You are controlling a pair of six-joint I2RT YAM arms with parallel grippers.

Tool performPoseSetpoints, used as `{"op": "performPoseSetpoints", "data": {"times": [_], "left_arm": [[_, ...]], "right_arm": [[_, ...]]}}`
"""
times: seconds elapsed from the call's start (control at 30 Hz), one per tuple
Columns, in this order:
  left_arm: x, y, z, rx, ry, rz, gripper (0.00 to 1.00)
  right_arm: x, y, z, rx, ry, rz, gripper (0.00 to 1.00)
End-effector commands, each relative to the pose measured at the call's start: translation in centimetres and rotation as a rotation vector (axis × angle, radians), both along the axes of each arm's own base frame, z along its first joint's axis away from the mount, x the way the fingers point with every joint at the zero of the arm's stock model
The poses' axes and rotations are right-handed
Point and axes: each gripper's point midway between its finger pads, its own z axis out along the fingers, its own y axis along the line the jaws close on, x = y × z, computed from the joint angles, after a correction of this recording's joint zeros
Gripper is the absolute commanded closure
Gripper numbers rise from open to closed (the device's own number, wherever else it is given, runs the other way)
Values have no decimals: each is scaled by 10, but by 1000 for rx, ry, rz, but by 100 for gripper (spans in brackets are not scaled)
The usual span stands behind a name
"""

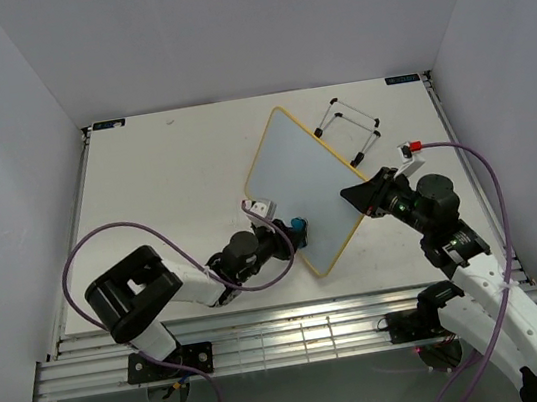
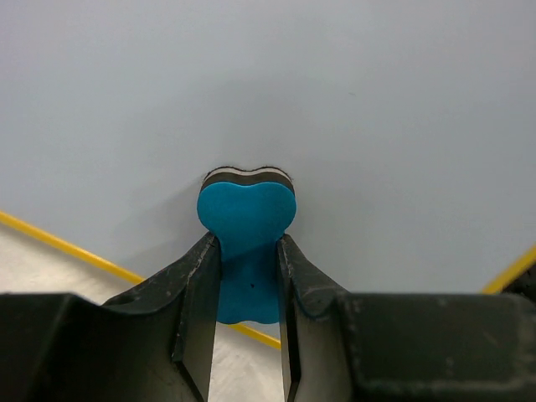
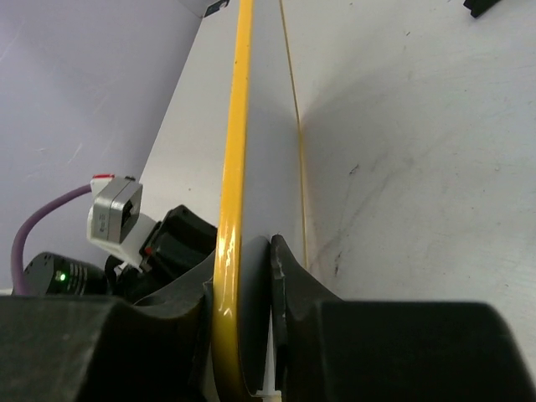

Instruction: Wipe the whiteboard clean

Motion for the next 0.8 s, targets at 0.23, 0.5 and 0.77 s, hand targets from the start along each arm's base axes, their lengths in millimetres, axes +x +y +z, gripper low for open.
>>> {"op": "performPoseSetpoints", "data": {"times": [0.23, 0.5, 0.77], "left_arm": [[-59, -42, 34, -154, -116, -119, 100], [-21, 8, 0, -26, -118, 52, 100], [-4, 38, -15, 41, -123, 123, 100]], "right_arm": [[-46, 30, 134, 415, -239, 251, 92], [-50, 27, 154, 402, -277, 243, 92], [-46, 25, 163, 417, -285, 222, 92]]}}
